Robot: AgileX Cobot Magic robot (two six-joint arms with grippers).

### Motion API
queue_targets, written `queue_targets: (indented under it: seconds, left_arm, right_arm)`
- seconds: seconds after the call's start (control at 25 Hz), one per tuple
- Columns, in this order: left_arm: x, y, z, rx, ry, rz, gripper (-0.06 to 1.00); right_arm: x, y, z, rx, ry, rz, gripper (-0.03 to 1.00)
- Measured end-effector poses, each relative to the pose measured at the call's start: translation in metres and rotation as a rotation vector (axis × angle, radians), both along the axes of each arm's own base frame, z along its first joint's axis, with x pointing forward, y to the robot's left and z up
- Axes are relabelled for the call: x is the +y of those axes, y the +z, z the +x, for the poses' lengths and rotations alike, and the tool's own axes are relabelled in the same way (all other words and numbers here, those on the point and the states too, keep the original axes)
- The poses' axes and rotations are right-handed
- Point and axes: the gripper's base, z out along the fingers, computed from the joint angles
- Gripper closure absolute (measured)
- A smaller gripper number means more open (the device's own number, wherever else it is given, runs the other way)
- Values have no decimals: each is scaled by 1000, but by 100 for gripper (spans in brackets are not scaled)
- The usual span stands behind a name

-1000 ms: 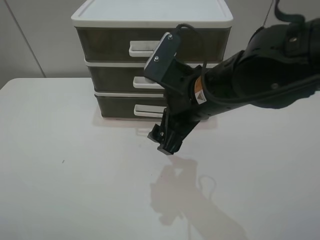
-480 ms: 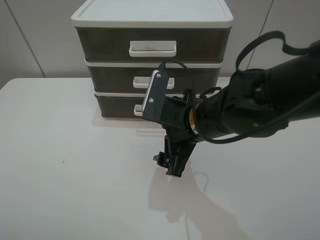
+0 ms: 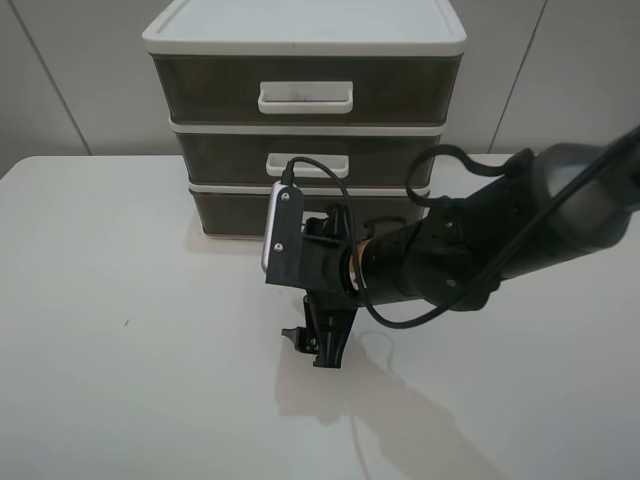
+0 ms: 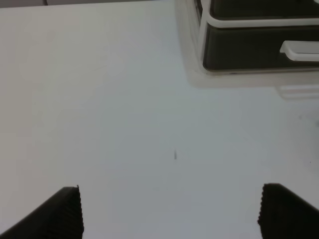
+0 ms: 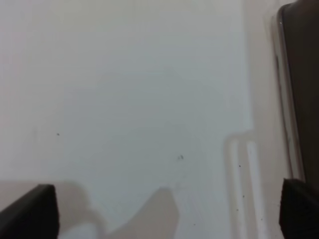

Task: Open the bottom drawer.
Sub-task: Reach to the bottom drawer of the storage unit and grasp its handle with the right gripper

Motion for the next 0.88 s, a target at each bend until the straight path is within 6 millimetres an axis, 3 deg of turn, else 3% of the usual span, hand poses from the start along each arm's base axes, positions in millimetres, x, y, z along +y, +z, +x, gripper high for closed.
queue_targets:
  seconds: [0.4, 0.88]
  left_arm:
    - [0, 0, 0, 0, 0, 0, 23]
    - [0, 0, 0, 0, 0, 0, 23]
  right_arm:
    - [2, 4, 17, -172, -94, 100, 20]
    - [-3, -23, 24, -233, -142, 25, 20]
